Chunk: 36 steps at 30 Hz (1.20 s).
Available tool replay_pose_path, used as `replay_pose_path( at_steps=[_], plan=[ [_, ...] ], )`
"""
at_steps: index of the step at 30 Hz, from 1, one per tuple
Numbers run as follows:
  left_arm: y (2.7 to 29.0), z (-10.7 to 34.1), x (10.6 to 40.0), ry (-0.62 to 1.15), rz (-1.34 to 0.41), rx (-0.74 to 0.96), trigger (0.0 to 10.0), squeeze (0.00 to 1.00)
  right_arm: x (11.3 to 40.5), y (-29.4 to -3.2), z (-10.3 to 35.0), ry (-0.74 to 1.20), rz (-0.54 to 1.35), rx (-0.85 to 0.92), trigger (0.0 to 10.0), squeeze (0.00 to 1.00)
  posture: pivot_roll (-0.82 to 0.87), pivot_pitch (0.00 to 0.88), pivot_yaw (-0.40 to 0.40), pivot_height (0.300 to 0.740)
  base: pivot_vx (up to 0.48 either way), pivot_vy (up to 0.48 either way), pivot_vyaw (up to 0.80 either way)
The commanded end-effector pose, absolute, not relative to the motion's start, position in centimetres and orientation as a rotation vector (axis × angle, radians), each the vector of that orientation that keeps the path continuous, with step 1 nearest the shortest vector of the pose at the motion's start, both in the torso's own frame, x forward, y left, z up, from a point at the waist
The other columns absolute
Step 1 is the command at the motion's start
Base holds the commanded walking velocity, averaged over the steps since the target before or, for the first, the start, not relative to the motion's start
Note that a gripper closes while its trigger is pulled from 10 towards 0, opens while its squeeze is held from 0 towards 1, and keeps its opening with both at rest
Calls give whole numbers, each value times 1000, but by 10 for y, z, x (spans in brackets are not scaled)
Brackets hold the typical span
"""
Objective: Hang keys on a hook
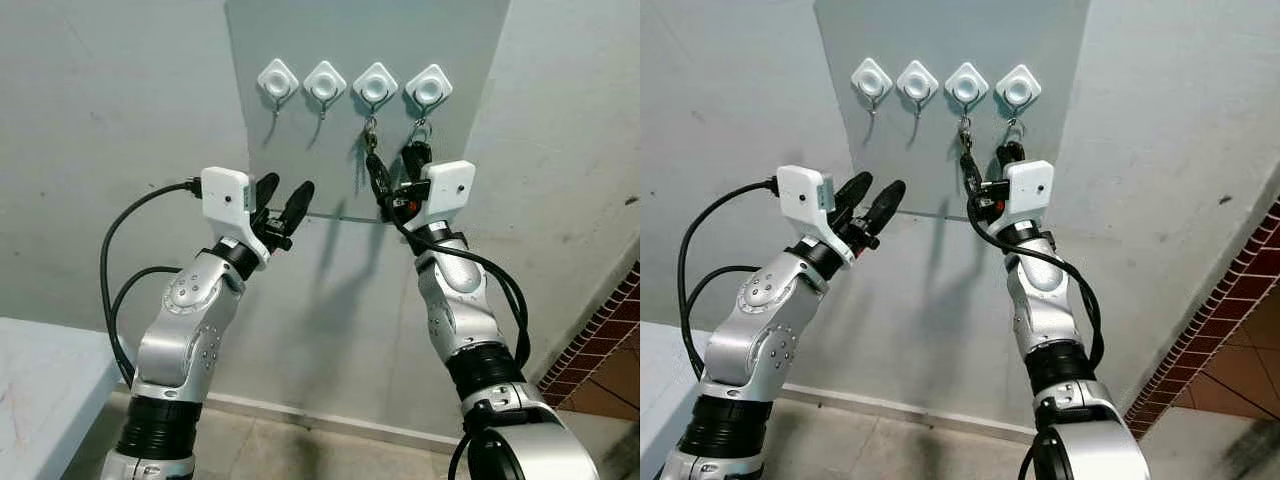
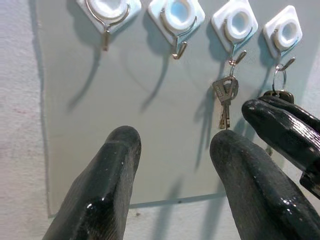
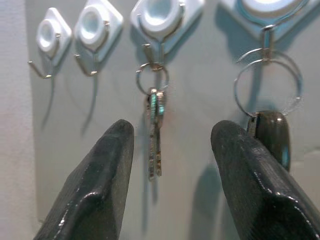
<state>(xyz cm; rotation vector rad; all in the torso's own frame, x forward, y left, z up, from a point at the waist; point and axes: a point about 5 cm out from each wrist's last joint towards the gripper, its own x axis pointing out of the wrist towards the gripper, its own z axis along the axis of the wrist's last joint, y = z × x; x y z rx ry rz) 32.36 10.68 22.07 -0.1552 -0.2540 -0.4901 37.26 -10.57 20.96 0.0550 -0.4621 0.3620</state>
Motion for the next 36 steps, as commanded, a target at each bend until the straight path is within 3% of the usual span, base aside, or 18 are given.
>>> replay_pose_path(
  at_steps=[1, 36],
  plan=[
    [111, 216, 325, -242, -469, -156, 10000, 0, 371, -104, 214, -487, 371, 59, 10000, 0, 141, 0, 39, 740, 0, 0, 0],
    [113, 215, 326, -244, -457, -146, 10000, 0, 374, -106, 217, -481, 356, 52, 10000, 0, 137, 0, 44, 740, 0, 0, 0]
  ],
)
